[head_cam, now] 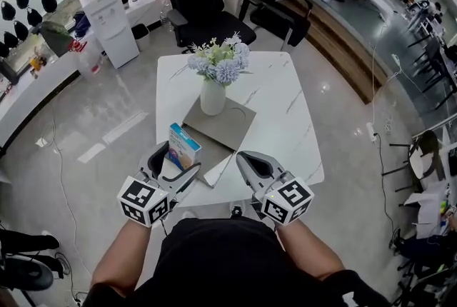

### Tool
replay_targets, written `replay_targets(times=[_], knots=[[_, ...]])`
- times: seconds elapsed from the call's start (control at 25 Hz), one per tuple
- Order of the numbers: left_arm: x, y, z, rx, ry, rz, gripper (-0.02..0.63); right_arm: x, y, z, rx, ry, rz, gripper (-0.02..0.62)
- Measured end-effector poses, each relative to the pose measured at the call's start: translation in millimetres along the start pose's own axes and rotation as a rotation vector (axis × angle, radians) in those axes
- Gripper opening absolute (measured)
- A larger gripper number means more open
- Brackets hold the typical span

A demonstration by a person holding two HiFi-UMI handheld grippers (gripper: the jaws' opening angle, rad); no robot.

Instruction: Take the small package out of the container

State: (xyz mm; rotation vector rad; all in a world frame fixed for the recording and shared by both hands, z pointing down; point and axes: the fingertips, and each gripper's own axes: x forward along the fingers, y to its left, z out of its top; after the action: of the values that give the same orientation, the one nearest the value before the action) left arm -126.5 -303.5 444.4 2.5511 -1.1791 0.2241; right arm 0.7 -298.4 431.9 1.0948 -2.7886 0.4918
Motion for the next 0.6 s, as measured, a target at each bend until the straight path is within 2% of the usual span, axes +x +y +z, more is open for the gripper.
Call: replay_targets(times=[0.12,0.6], knots=[[-7,-6,2,-0.059,-0.028,0.001,0.399,0,2,3,0.002,-0.001,0.006,0.002],[-19,-15,19,-0.049,-0.074,-0.005,0.399,-3,-7,8,0.022,-0.012,-0.016,0.001]])
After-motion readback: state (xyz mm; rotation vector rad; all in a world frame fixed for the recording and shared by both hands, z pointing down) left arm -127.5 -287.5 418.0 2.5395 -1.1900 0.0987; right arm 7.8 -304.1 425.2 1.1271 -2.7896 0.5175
